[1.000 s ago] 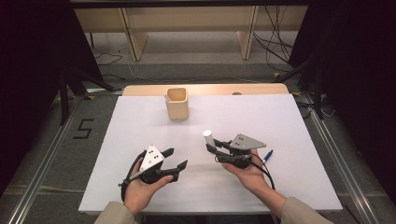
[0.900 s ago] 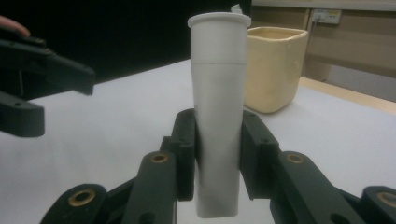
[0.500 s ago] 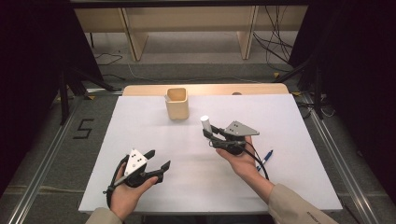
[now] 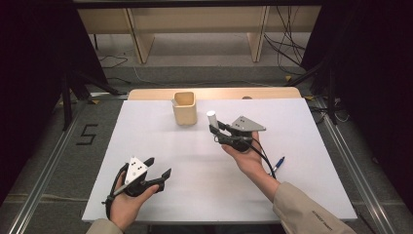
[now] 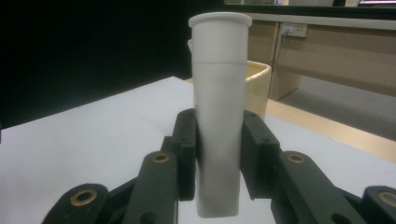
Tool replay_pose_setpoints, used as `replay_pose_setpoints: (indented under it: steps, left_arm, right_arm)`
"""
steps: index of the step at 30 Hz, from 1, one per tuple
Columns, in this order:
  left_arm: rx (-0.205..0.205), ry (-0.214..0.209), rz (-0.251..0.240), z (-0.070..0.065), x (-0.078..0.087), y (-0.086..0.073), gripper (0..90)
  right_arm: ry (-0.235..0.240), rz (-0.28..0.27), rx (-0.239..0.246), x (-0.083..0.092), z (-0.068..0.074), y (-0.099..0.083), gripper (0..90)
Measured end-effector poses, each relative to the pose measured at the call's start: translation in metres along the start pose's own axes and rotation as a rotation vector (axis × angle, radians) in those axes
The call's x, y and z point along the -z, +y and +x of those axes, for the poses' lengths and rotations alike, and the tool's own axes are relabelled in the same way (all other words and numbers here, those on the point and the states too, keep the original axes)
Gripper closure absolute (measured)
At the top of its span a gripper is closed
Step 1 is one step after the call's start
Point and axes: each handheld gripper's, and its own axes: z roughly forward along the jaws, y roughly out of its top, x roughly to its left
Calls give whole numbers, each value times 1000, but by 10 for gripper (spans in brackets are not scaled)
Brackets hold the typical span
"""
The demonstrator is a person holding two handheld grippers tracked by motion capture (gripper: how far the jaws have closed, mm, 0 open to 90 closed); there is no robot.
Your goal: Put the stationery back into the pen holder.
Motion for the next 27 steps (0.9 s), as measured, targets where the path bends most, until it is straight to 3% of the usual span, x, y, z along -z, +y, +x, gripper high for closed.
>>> replay_pose_setpoints:
  steps: [27]
  left_arm:
    - [0, 18, 32, 3, -4, -5, 271]
  right_arm:
    - [-41, -10, 14, -70, -9, 50, 704]
